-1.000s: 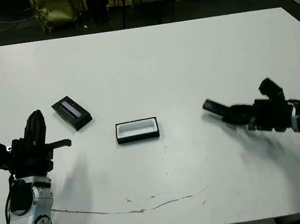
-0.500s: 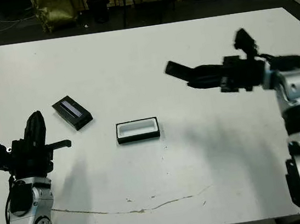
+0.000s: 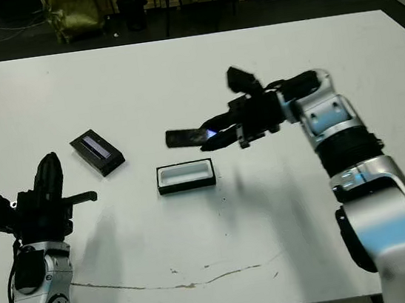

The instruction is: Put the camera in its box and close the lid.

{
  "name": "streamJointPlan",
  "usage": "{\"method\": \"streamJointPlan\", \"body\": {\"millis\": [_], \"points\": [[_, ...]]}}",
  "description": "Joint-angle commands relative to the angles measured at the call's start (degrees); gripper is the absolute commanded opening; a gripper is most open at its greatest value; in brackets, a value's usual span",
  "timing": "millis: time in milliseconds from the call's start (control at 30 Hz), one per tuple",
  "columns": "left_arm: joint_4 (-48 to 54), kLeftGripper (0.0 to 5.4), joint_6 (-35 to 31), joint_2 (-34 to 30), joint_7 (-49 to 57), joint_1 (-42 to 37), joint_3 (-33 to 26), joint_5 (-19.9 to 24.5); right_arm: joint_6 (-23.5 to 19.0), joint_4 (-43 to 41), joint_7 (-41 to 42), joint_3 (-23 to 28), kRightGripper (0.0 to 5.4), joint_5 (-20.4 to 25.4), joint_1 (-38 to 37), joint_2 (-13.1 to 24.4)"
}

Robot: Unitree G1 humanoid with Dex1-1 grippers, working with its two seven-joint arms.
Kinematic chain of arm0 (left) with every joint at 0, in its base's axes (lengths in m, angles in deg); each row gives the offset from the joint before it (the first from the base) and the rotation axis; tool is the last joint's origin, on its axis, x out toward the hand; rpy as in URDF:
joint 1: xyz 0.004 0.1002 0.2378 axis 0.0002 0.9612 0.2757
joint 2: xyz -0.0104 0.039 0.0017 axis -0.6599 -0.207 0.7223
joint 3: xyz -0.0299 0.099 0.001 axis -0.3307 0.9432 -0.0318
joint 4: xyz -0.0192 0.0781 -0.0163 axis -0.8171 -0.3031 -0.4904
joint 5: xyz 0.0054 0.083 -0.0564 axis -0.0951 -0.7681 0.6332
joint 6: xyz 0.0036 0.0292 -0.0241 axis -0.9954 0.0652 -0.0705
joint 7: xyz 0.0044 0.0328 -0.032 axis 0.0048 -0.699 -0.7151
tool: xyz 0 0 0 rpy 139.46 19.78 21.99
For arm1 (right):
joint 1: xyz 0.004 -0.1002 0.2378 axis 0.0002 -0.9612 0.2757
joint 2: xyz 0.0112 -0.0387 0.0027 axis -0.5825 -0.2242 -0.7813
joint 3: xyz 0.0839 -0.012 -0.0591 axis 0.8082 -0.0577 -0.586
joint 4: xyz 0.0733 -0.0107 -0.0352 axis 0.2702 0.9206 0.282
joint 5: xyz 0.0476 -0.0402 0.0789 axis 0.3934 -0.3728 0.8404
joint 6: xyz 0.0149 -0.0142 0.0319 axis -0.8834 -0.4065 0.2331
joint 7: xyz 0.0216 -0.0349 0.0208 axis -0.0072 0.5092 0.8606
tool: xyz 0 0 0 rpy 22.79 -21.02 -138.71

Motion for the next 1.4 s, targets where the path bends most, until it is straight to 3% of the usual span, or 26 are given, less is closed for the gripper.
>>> {"method": "streamJointPlan", "body": {"millis": [33,333,1000,1200,1400], "points": [[-0.85,0.00,-0.30,0.00,0.19,0.55,0.07,-0.20,-1.17,0.31,0.10,-1.65,0.53,-1.56,0.03,-0.83],[-1.41,0.00,0.34,0.03,0.09,0.52,0.19,-0.32,-2.21,0.78,1.21,-4.46,0.53,-3.51,-0.20,-1.77],[-1.24,0.00,0.15,0.09,0.60,1.21,0.48,-0.81,2.40,6.45,0.28,-5.31,0.53,-7.55,1.04,-4.71],[-1.13,0.00,-0.18,0.00,0.78,1.27,0.54,-0.72,2.86,11.49,1.02,-4.26,0.53,-7.52,2.32,-5.84],[-0.82,0.00,-0.48,0.22,1.24,1.33,0.67,-0.66,6.33,12.99,0.37,-4.31,0.53,-8.42,2.80,-6.00]]}}
